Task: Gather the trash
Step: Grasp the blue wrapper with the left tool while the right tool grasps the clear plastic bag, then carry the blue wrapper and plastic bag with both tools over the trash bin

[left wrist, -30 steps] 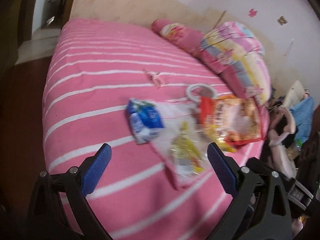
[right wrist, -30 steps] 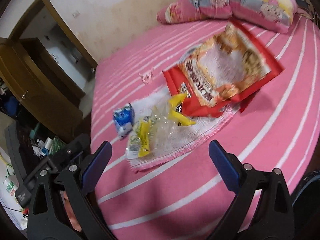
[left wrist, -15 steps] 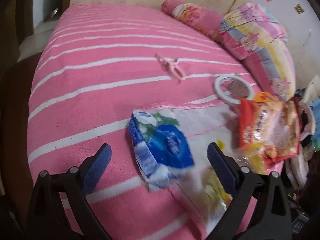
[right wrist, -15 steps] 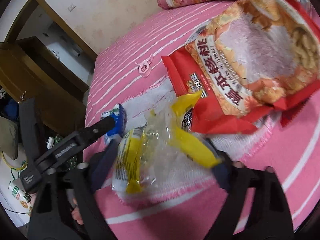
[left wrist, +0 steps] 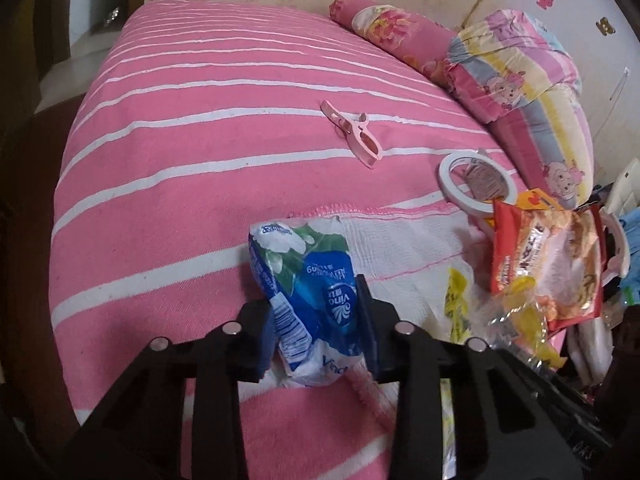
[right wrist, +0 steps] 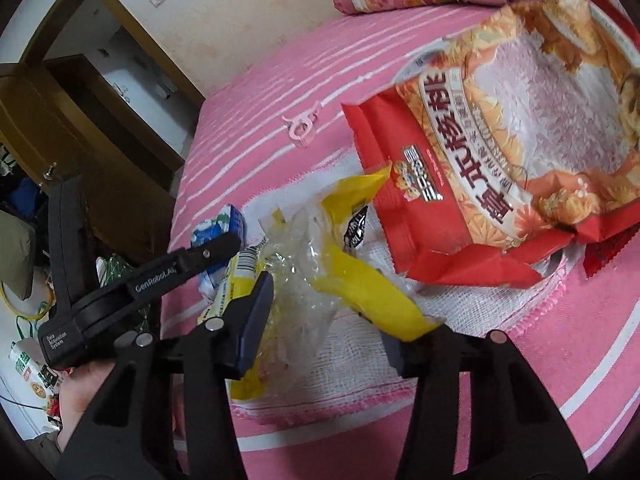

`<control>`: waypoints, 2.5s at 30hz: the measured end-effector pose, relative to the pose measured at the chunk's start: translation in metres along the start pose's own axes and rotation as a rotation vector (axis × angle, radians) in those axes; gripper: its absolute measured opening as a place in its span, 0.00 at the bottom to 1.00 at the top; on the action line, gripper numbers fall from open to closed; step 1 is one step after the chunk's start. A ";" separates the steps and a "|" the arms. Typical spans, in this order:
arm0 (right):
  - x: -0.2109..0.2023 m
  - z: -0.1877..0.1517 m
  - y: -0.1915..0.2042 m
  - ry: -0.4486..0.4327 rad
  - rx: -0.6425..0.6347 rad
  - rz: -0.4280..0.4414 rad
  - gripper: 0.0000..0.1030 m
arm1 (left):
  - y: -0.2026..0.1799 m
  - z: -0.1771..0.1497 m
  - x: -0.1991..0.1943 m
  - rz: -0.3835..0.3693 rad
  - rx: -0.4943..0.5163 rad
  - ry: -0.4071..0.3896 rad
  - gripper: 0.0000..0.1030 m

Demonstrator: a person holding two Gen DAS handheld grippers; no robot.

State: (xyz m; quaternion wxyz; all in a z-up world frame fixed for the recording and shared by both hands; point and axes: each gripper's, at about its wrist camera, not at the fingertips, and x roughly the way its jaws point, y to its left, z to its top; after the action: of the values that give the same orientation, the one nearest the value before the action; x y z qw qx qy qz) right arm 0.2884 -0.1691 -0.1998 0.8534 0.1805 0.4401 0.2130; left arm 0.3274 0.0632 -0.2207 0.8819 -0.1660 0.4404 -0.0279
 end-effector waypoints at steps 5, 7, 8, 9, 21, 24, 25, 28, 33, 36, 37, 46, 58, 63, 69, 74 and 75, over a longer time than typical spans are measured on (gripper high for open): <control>-0.016 -0.004 0.014 -0.040 -0.058 -0.003 0.49 | 0.007 -0.011 -0.029 -0.036 -0.029 -0.036 0.31; -0.023 -0.009 0.023 -0.052 -0.088 -0.005 0.49 | 0.007 -0.014 -0.043 -0.054 -0.027 -0.061 0.31; -0.029 -0.012 0.029 -0.061 -0.106 -0.003 0.49 | 0.006 -0.016 -0.053 -0.068 -0.021 -0.080 0.31; -0.035 -0.015 0.035 -0.074 -0.126 -0.003 0.49 | 0.003 -0.018 -0.061 -0.069 -0.009 -0.094 0.31; -0.132 -0.056 0.061 -0.185 -0.170 -0.019 0.49 | -0.046 -0.066 -0.159 -0.158 0.063 -0.182 0.31; -0.160 -0.065 0.062 -0.212 -0.157 -0.023 0.49 | -0.059 -0.078 -0.182 -0.188 0.075 -0.195 0.31; -0.169 -0.068 0.062 -0.220 -0.155 -0.025 0.49 | -0.064 -0.081 -0.189 -0.198 0.080 -0.198 0.31; -0.197 -0.079 0.059 -0.245 -0.150 -0.039 0.49 | -0.081 -0.092 -0.208 -0.238 0.099 -0.202 0.31; -0.246 -0.096 0.046 -0.294 -0.134 -0.076 0.49 | -0.117 -0.112 -0.229 -0.305 0.153 -0.196 0.31; -0.270 -0.104 0.029 -0.320 -0.104 -0.107 0.49 | -0.140 -0.123 -0.233 -0.336 0.196 -0.180 0.31; -0.278 -0.107 0.023 -0.327 -0.094 -0.115 0.49 | -0.147 -0.127 -0.234 -0.347 0.211 -0.173 0.31; -0.327 -0.137 -0.046 -0.353 -0.002 -0.241 0.49 | -0.226 -0.168 -0.206 -0.455 0.334 -0.031 0.31; -0.361 -0.188 -0.160 -0.328 0.207 -0.380 0.49 | -0.325 -0.226 -0.138 -0.543 0.477 0.202 0.31; -0.361 -0.214 -0.208 -0.285 0.294 -0.428 0.49 | -0.359 -0.253 -0.099 -0.545 0.526 0.325 0.31; -0.346 -0.244 -0.257 -0.197 0.396 -0.484 0.49 | -0.393 -0.290 -0.047 -0.511 0.602 0.486 0.31; -0.329 -0.259 -0.285 -0.134 0.449 -0.519 0.50 | -0.416 -0.318 -0.009 -0.490 0.683 0.602 0.31; -0.325 -0.262 -0.291 -0.117 0.458 -0.527 0.50 | -0.418 -0.322 -0.003 -0.482 0.692 0.624 0.31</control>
State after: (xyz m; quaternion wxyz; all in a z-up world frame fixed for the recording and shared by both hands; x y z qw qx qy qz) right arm -0.0384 -0.5529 -0.2681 0.8403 0.2592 0.4581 -0.1296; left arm 0.1130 -0.4174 -0.2653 0.6808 0.0545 0.5964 -0.4218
